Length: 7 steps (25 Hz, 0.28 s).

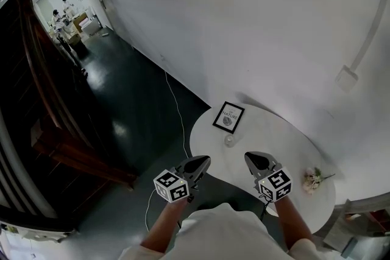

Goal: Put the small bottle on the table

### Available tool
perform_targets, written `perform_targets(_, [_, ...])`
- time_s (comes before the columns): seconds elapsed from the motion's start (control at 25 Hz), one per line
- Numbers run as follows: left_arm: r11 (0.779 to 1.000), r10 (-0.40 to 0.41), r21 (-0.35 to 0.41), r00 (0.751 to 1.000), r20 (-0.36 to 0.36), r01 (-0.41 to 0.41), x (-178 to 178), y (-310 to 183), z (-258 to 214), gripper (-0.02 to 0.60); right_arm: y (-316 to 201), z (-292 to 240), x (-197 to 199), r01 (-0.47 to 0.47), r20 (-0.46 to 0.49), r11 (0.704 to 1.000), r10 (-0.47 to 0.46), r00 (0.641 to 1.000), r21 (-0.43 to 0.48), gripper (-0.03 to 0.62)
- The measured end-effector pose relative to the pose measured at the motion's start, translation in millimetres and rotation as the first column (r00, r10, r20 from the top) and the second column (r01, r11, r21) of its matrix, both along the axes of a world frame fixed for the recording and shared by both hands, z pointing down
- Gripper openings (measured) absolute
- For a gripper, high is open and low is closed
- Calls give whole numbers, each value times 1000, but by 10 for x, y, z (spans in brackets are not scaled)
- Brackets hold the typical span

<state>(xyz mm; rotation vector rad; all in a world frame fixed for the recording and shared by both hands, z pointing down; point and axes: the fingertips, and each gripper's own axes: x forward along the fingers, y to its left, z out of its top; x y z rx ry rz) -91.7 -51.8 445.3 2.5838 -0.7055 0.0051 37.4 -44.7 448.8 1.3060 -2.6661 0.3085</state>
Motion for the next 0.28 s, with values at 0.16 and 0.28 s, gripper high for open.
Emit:
perform_targets(0.16, [1000,-2,-2,1000,-4,2,-77,-12,-15,5,-19,-15,-50,-7,-2,1000,7,1000,0,11])
perform_targets(0.28, [1000,-1,0,1000,-4,1,-132,-23,-22,5,-36,-41,-105,-7,-6,1000,7,1000,4,11])
